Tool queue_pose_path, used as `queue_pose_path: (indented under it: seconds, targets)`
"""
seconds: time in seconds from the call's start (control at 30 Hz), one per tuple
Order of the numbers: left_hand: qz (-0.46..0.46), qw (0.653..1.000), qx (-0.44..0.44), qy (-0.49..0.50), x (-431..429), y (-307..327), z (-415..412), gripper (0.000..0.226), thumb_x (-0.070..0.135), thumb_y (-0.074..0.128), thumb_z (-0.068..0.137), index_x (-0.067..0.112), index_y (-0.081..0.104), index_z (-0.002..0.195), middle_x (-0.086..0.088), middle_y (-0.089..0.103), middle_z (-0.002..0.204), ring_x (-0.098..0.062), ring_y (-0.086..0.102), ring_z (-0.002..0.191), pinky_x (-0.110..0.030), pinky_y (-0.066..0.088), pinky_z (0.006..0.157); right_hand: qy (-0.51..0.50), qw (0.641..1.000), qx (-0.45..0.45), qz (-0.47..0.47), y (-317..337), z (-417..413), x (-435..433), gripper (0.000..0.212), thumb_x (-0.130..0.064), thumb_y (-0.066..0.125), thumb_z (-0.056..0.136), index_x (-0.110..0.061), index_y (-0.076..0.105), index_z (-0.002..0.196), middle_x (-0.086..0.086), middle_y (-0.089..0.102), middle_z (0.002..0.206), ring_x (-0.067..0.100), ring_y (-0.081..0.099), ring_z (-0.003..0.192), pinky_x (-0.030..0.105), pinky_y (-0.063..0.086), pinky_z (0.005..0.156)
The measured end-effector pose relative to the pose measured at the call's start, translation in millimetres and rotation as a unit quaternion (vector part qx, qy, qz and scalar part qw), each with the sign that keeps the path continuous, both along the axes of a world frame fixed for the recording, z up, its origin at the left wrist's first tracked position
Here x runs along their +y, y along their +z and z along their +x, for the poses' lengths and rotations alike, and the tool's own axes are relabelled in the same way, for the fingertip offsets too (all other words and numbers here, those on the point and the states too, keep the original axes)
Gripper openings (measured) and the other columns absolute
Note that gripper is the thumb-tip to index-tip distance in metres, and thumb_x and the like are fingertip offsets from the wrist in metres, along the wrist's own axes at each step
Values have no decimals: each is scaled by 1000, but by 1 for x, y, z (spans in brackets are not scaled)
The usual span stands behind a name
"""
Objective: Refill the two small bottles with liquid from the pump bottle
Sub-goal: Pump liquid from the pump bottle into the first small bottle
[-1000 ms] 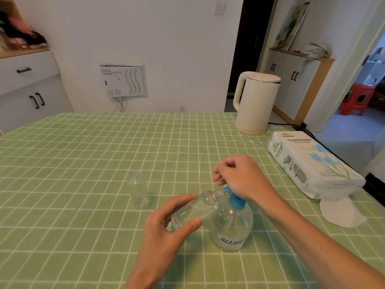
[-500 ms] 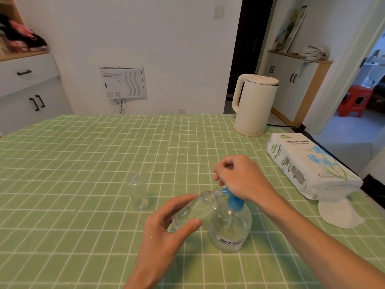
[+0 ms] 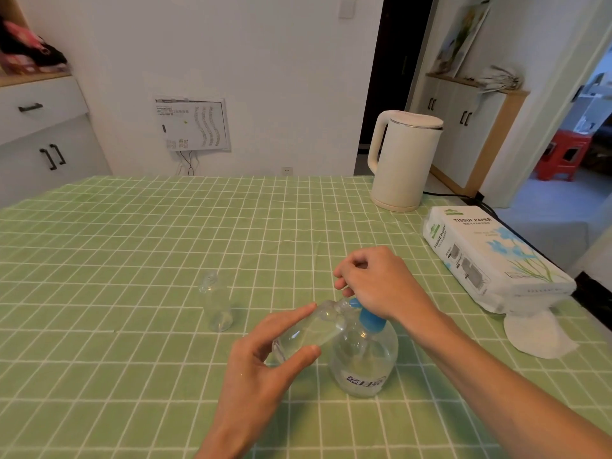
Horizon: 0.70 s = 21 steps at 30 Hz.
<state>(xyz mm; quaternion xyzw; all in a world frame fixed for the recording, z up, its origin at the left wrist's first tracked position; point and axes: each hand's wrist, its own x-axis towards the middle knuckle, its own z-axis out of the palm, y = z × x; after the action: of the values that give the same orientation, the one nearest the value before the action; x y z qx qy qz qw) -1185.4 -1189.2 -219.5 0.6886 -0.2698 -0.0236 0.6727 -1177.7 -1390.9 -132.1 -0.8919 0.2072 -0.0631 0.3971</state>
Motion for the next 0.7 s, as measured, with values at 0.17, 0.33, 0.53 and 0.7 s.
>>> queue_pose_path:
  seconds: [0.17,0.33,0.53,0.7]
  targets:
    - [-5,1000,4,9,-2,3,-3,50,21,84,80,45,75,122,15,77,125,-14,70,123,-35,51,102,4,1000,0,-5,1,-2,0,27,-24,60,102,-18,79,84,0,83,84,31,82,87,57,66,90]
    - [-5,1000,12,16,0,4,-2,51,17,86,79,47,74,119,17,76,126,-8,69,124,-32,49,104,10,1000,-12,-24,8,-3,0,26,-28,61,102,-16,78,88,7,84,88,34,81,88,58,66,88]
    - [-4,1000,5,12,1,1,0,54,7,88,79,41,75,119,13,77,125,-9,69,123,-19,52,104,7,1000,-5,-17,8,0,1,26,-28,60,102,-18,79,86,4,84,87,32,82,88,57,66,89]
    - [-12,1000,-3,8,-2,1,0,51,16,86,77,44,75,119,13,77,125,-10,69,124,-14,48,103,4,1000,-4,-4,2,2,-1,28,-25,62,102,-24,77,79,-9,82,79,21,82,83,52,66,90]
